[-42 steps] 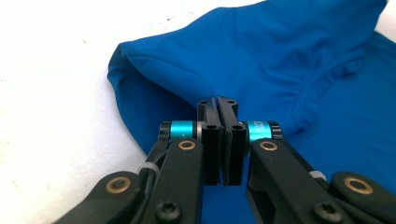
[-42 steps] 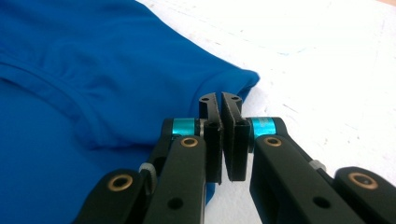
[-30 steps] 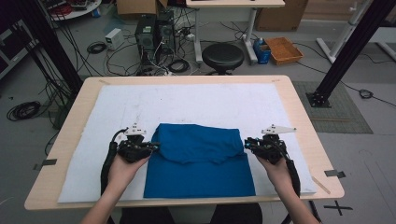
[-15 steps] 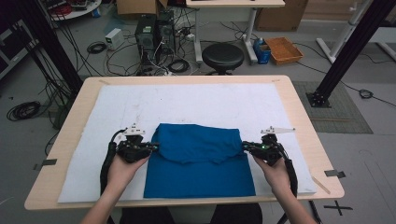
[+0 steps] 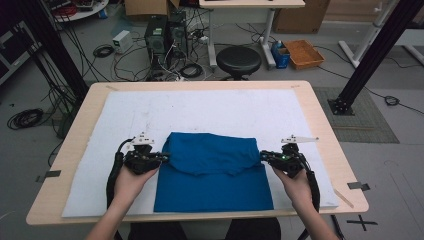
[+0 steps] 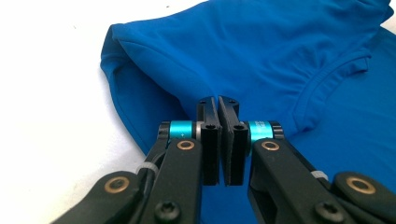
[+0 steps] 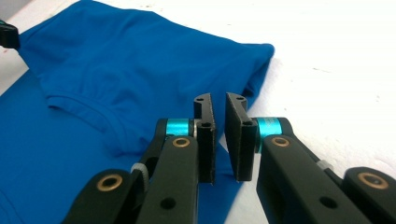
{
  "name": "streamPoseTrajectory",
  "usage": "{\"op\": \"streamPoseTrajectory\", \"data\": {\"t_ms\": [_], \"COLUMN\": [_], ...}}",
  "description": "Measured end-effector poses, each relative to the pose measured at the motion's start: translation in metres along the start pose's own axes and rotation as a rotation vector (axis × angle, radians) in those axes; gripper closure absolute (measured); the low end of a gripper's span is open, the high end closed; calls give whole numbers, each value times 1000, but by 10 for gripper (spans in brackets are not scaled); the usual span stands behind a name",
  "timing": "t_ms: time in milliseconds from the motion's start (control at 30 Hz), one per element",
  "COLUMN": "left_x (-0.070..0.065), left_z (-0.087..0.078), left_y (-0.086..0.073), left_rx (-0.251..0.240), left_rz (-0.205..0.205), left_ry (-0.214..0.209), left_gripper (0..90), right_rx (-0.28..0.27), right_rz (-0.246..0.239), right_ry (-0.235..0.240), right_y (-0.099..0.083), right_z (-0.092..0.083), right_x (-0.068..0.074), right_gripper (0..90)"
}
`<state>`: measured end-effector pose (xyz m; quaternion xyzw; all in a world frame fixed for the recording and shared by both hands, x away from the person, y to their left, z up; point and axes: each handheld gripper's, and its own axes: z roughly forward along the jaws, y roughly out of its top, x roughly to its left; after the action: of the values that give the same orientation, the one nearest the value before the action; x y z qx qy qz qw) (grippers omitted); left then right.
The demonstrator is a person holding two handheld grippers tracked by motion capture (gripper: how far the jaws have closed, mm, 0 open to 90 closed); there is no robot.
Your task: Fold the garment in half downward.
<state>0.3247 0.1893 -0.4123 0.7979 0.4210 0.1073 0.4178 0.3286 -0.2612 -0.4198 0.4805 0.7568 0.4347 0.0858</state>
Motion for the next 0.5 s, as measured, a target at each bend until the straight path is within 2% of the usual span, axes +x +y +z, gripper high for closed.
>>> {"op": "streamPoseTrajectory", "data": {"t_ms": [300,400,500], "left_x": [-1,0,0], "left_z": [1,1,0], "left_y": [0,0,0], "left_rx": [5,6,1], "left_rz": [3,6,4], "left_ry": [-2,-2,-2], "left_gripper": [872,872,872], "right_rx": [27,25,17], "right_rz": [2,-6,-16], "right_ry": [13,7,5], "right_y": [-2,-1,1], "right_z": [6,6,3], "right_x": [0,1,4], "right_gripper": [821,881,891]}}
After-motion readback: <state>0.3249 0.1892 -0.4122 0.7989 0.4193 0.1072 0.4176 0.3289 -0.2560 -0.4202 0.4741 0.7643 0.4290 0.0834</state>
